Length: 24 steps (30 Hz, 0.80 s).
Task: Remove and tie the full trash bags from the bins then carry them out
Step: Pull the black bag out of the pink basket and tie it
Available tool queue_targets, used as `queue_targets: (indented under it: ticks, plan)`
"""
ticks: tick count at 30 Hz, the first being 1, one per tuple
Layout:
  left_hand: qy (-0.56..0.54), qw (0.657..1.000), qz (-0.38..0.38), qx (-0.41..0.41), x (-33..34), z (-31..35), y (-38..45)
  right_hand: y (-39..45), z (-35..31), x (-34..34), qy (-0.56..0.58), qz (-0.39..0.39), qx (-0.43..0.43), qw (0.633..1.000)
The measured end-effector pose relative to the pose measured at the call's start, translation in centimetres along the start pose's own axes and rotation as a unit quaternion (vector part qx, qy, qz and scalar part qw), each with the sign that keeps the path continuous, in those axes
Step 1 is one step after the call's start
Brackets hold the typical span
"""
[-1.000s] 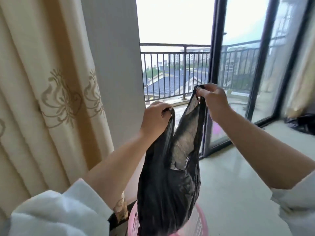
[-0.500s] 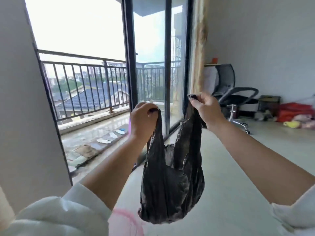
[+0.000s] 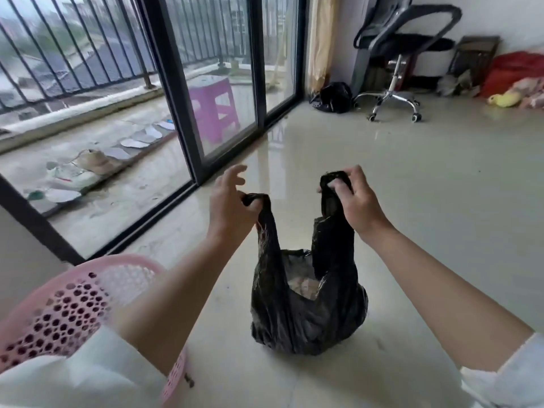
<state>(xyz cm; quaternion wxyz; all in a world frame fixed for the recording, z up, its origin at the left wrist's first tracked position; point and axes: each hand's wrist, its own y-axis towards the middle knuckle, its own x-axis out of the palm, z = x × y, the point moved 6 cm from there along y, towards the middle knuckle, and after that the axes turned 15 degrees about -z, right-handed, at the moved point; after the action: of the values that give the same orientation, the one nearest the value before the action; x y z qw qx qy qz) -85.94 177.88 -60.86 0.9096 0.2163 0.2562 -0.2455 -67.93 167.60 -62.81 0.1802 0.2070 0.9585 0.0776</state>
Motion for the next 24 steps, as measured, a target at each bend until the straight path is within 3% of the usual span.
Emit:
queue_targets:
  ticks: [3, 5, 7, 9, 11, 15, 18, 20, 22, 24]
  plan:
    - [-0.050, 0.997, -0.015, -0.060, 2.1, -2.0, -0.4, 0.0, 3.9, -1.1, 0.086, -0.025, 0.035, 0.995]
    - [-0.095, 0.975, -0.150, -0.134, 5.0, -3.9, -1.5, -0.3, 6.5, -2.1, 0.116, -0.068, 0.068, 0.989]
    - [-0.063, 0.925, -0.325, -0.185, 8.5, -5.0, -4.0, -1.2, 8.8, -2.7, 0.123, -0.120, 0.087, 0.981]
    - [0.043, 0.894, -0.417, -0.161, 11.6, -5.3, -5.8, -2.1, 11.4, -3.4, 0.104, -0.165, 0.123, 0.973]
    - [0.084, 0.881, -0.455, -0.101, 14.8, -5.0, -6.9, -3.1, 14.0, -3.9, 0.093, -0.198, 0.166, 0.961]
    - [0.102, 0.900, -0.422, -0.035, 19.2, -4.6, -7.7, -4.4, 16.6, -4.1, 0.093, -0.225, 0.178, 0.954]
    - [0.146, 0.925, -0.347, -0.044, 19.5, -4.7, -6.3, -5.6, 17.8, -4.6, 0.091, -0.169, 0.197, 0.961]
    - [0.076, 0.958, -0.275, -0.039, 18.7, -4.7, -5.0, -6.3, 18.2, -5.0, 0.177, -0.097, 0.217, 0.955]
    - [-0.027, 0.970, -0.223, -0.091, 18.0, -5.5, -4.0, -6.7, 18.4, -5.2, 0.297, -0.024, 0.215, 0.930]
    - [-0.213, 0.937, -0.206, -0.185, 18.2, -6.7, -3.5, -6.7, 18.3, -5.2, 0.381, 0.035, 0.197, 0.903]
